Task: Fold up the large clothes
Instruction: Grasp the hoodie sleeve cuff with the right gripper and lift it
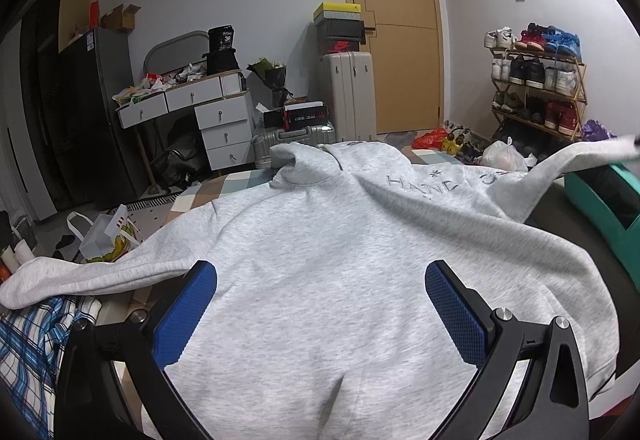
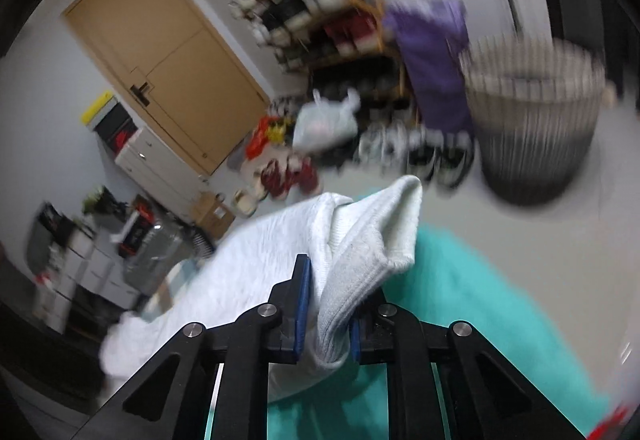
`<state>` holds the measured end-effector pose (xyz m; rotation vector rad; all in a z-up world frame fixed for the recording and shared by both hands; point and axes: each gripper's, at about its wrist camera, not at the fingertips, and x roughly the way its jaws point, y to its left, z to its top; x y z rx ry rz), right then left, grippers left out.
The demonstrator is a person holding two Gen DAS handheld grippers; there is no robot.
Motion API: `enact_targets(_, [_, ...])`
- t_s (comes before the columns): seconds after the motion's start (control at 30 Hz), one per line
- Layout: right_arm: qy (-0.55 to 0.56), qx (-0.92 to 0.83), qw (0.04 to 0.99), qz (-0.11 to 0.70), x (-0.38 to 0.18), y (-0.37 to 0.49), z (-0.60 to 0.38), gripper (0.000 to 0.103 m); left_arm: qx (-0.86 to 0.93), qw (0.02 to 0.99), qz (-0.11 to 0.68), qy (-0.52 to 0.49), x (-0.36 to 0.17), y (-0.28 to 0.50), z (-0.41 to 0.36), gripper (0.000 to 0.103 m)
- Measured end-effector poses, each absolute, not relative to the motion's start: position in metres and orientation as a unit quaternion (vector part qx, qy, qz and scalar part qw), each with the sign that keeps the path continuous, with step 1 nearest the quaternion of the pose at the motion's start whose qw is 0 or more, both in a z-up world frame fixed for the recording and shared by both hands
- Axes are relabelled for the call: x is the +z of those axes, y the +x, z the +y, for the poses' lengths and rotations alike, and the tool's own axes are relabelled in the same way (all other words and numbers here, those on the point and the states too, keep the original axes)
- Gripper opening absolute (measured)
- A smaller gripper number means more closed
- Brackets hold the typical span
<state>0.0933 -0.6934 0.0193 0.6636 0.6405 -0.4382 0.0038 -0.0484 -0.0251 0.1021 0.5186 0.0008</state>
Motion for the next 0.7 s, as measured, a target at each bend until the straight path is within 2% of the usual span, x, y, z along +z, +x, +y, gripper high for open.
enact_targets(0.17, [0.207,-0.265,0.9,0.276,0.093,0.132,-0.678,0.014,0.013,0.965,0.256,0.048,-0.024,0.005,-0.039,0.102])
enact_targets(0.37, [0.127,-0.299,0.912,0.251,0.132,0.175,-0.646,0.013,0.036,0.965,0.255,0.041,-0.023,0.008,-0.022,0.102])
enact_targets(0.5, [0.146,-0.228,0.935,0.229,0.153,0.195,-0.598,0.013,0.047,0.966,0.251,0.027,-0.019,0.004,-0.006,0.102])
enact_targets(0.7, [0.126,-0.041,0.972,0.196,0.181,0.22,-0.448,0.01,0.084,0.969,0.233,0.006,-0.012,-0.004,0.028,0.102])
